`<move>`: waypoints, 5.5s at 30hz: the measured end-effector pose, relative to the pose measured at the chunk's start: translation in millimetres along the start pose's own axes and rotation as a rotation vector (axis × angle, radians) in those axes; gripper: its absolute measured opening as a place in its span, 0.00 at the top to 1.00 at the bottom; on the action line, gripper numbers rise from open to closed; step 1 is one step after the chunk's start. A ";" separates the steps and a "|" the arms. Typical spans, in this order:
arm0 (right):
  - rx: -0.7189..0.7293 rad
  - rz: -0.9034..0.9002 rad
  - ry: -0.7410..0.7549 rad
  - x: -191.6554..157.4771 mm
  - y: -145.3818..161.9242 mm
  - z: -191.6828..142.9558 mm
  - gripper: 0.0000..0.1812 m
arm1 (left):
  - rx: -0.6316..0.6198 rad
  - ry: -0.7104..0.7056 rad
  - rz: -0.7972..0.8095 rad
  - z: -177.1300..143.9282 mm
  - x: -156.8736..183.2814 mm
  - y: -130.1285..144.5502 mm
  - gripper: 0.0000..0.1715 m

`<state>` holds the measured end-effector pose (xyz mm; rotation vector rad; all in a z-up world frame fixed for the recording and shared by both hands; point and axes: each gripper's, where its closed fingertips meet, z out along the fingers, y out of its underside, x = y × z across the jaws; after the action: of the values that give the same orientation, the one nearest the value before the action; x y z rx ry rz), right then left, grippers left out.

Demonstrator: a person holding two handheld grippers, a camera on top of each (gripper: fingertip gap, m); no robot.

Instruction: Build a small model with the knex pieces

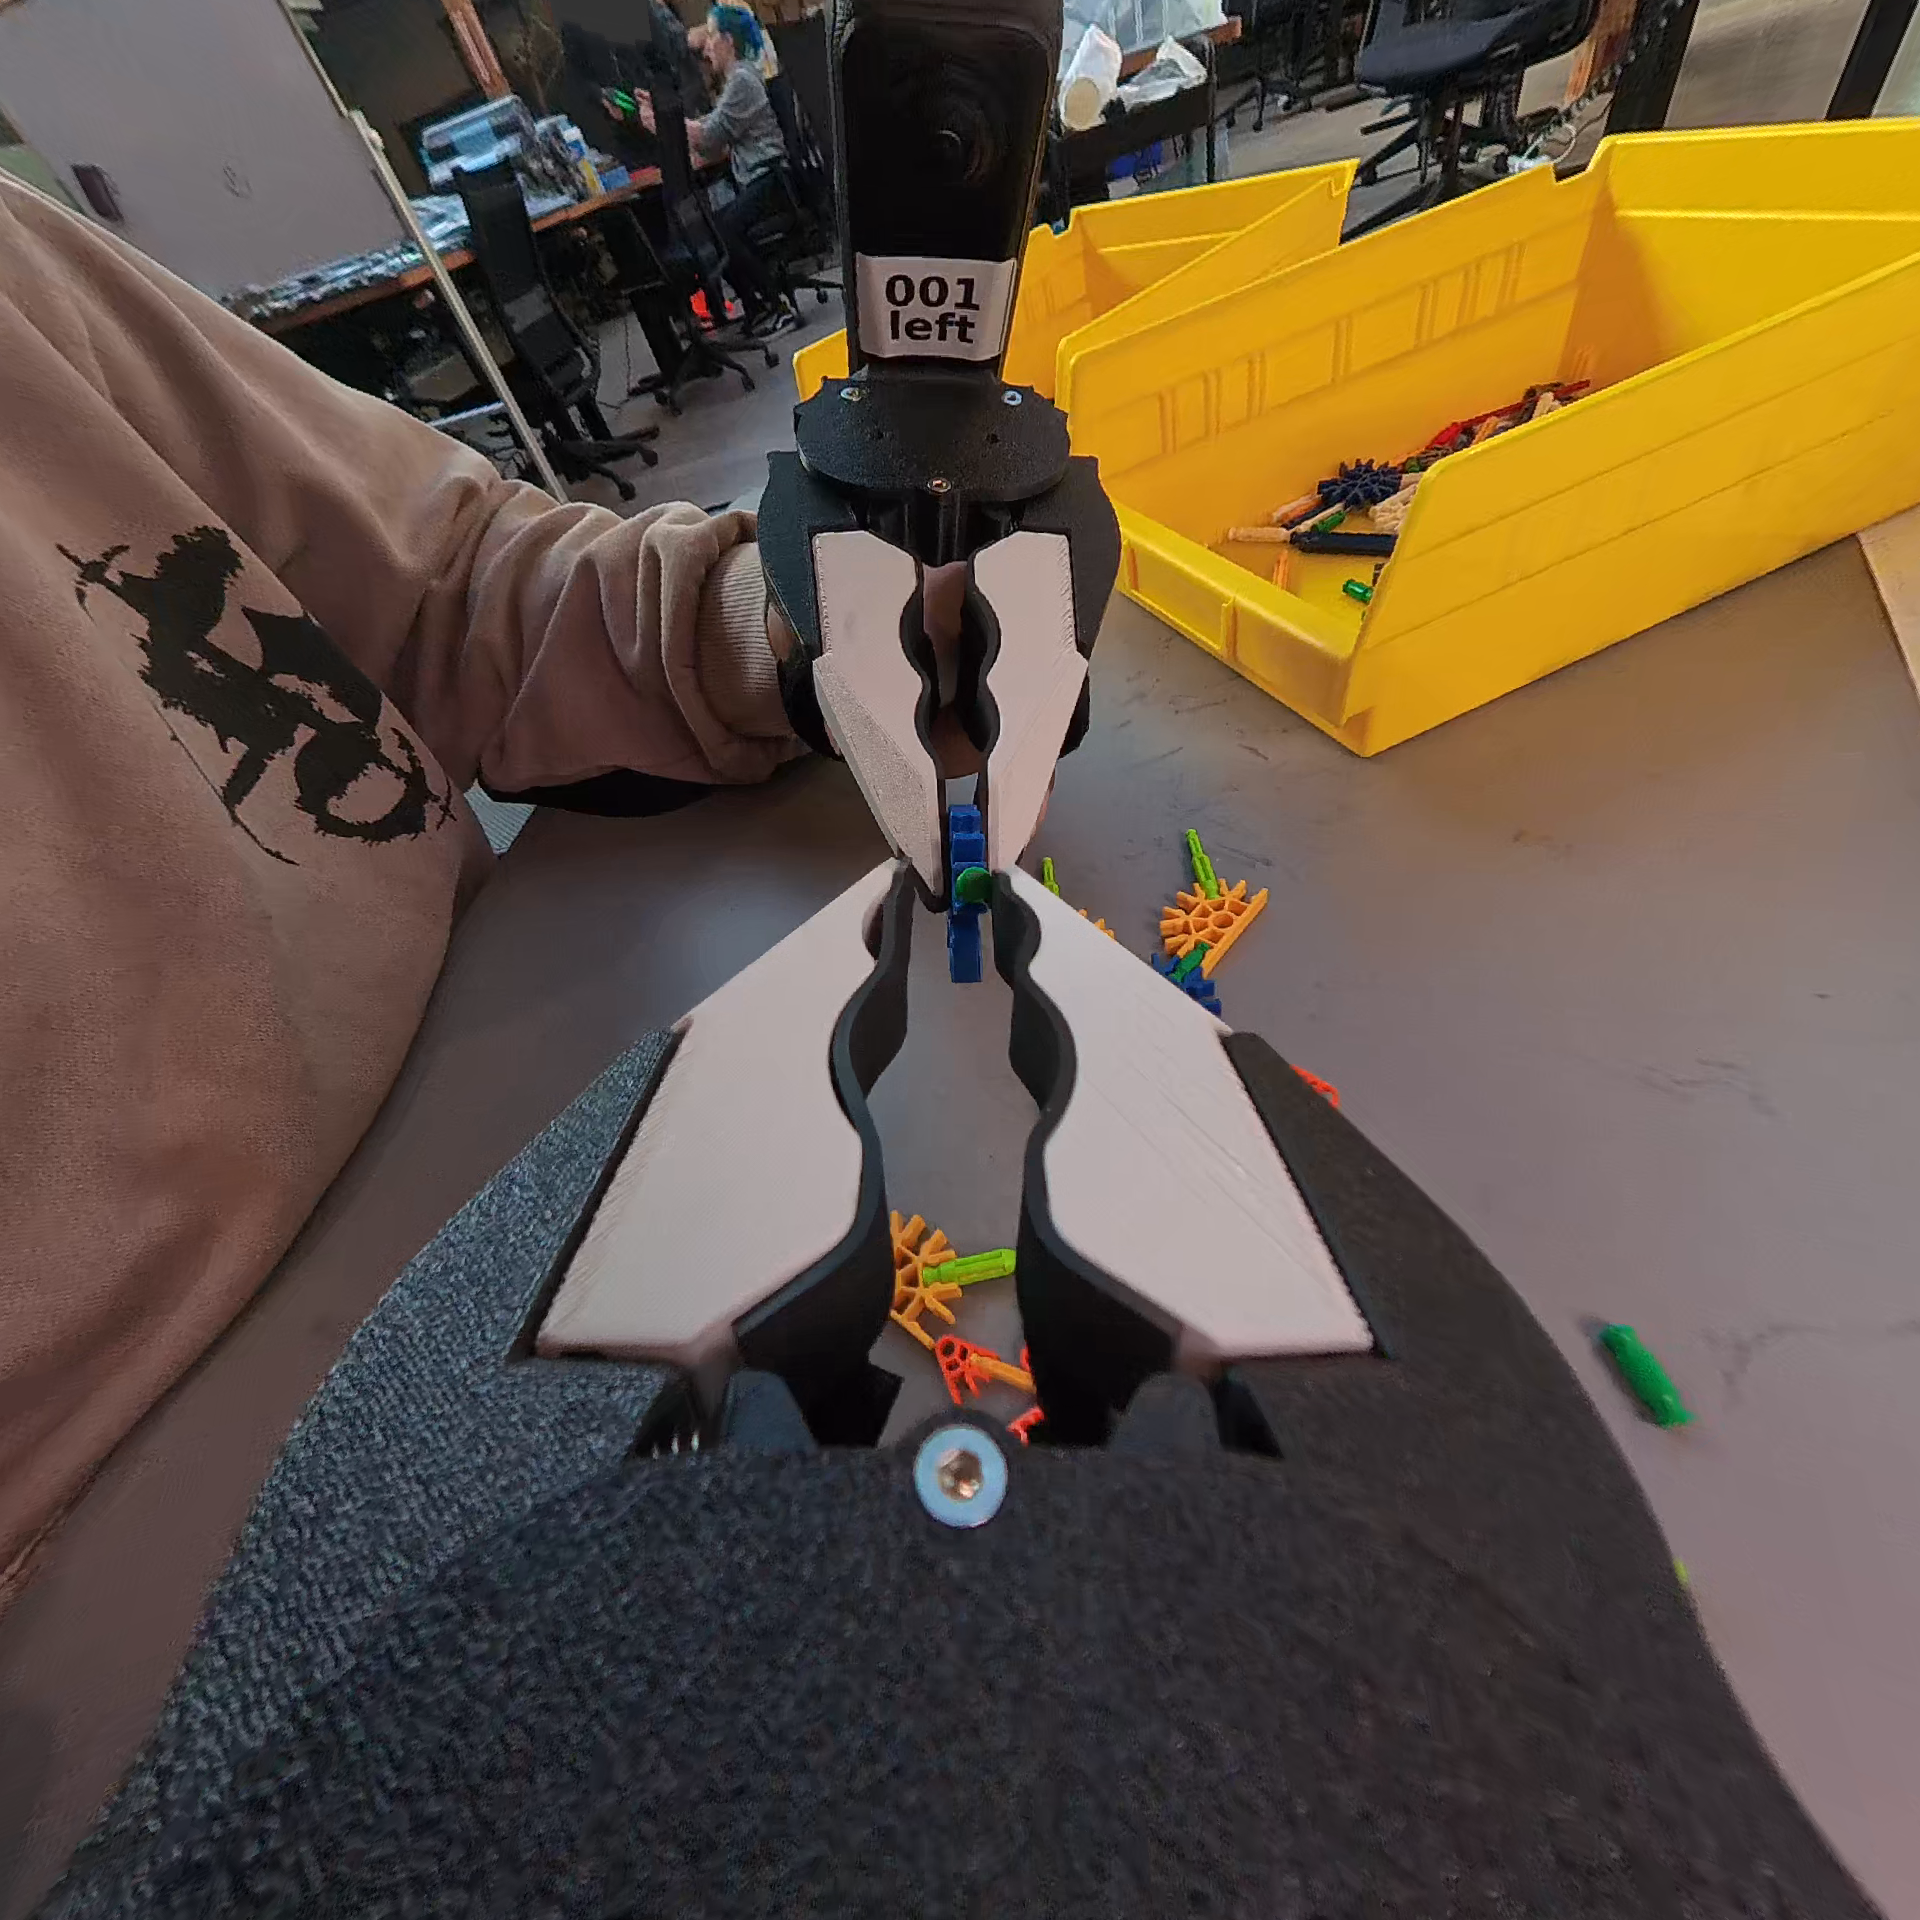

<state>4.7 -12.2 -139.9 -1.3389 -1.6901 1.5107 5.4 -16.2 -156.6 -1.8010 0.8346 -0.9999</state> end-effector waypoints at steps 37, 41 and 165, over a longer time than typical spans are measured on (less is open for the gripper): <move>-0.055 -0.292 0.497 41.7 -9.5 9.8 0.98 | 0.174 -0.122 -0.289 -14.8 -38.3 -12.4 0.97; -0.158 -0.545 0.690 47.1 -10.2 12.1 0.97 | 0.191 -0.154 -0.334 -17.8 -43.7 -12.4 0.97; -0.097 -0.779 0.646 20.0 -41.0 13.3 0.80 | 0.450 0.269 -0.520 -29.0 -9.5 -48.7 0.96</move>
<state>-28.1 3.9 -109.5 -0.8864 -1.5655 0.4881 -18.1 -0.5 -106.6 -1.5301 0.2469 -1.6448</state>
